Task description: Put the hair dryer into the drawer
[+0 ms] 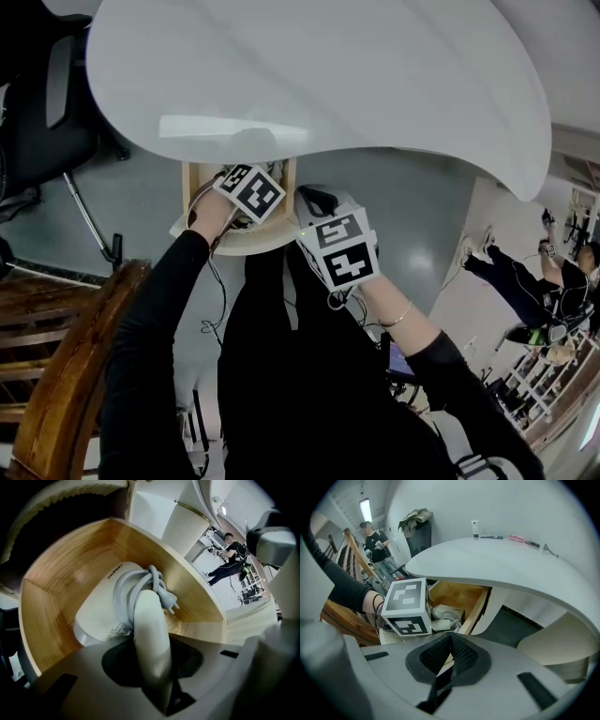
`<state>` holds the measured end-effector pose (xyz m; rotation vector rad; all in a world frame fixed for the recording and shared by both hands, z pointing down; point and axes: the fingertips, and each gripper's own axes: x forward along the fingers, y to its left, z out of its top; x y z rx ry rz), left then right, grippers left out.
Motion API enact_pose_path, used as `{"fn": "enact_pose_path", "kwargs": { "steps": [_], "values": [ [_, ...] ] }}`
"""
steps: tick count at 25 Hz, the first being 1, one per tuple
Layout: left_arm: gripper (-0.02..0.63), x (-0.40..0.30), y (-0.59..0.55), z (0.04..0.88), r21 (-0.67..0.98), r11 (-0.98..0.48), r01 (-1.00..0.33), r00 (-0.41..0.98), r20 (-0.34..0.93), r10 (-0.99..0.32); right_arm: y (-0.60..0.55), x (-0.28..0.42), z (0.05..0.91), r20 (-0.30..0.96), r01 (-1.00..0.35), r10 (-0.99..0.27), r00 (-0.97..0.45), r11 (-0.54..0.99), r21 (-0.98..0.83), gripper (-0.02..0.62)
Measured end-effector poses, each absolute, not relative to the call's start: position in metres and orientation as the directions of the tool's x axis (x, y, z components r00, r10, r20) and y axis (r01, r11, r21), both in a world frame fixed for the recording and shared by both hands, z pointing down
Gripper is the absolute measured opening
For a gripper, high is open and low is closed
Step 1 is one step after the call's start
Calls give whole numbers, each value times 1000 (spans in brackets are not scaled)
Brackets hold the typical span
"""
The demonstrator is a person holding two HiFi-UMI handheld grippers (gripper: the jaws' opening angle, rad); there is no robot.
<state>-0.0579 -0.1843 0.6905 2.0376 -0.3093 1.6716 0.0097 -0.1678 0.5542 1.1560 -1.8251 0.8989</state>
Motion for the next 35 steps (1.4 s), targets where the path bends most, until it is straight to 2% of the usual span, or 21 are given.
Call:
{"fn": "enact_pose_path", "kwargs": {
  "steps": [22,35],
  "values": [
    [172,-51,-215,664,44,-884,-466,287,952,-104,-169,17,544,873,-932,-407,-268,341,-126,2],
    [176,-47,-216,648,-2,-895,-446,332,929,-167,-158,17,539,871,-930,-411,-269,345,-125,2]
  ]
}}
